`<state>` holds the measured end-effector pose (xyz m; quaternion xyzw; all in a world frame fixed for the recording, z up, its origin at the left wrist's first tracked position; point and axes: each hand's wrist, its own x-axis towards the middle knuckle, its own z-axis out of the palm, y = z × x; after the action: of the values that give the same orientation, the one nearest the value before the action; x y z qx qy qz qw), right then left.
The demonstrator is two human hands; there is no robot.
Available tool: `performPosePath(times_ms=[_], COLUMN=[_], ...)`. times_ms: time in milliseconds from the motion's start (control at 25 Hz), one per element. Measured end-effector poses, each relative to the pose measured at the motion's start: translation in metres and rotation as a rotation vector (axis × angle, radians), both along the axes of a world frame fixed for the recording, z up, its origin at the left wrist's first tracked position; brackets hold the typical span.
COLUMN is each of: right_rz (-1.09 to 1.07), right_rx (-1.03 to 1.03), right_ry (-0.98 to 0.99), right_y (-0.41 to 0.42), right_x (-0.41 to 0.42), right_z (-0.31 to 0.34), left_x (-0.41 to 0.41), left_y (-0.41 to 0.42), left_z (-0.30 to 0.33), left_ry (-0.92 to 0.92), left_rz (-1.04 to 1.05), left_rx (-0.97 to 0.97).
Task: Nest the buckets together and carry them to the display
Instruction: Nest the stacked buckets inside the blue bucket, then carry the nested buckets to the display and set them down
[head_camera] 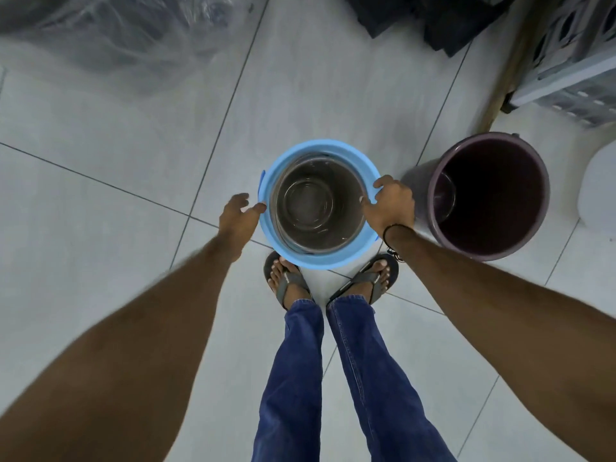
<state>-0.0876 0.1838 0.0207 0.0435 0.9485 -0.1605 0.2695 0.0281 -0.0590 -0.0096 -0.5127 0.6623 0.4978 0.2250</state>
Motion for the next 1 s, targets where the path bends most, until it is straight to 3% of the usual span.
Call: performPosePath(times_ms=[80,240,440,680,800,1000], right_rz=[-0.057,-0.262,-0.347,-0.375,-0.349,-0.413], right_rx=[-0.004,0.046,0.011,-0.036,-0.052,-0.100], right_ry=[0.015,0.032,-0.073,-0.032,-0.037,0.004], right_y=[-0.002,0.009,0.016,0.021,0.031,0.075], right_x=[-0.005,-0.014,-0.017,-0.012,-0.018,-0.049], right_z=[-0.006,-0.014,-0.019,-0.006,0.030,0.152], left_x=[-0.006,-0.019,-0.028,-0.035,-0.043,-0.092], left_y=[-0.008,-0.018,-0.026,-0.021,-0.019,0.000], left_z=[-0.007,-0.010,-0.008,0.005,0.043,0.176], left_ry=[-0.038,0.002,-0.003,-0.023,-0.012,0.053], left_rz=[0.075,0.087,-0.119,-0.015,0.007,-0.037], left_rx=[0.226,0.333,0.149,0.093,0.079,0.259])
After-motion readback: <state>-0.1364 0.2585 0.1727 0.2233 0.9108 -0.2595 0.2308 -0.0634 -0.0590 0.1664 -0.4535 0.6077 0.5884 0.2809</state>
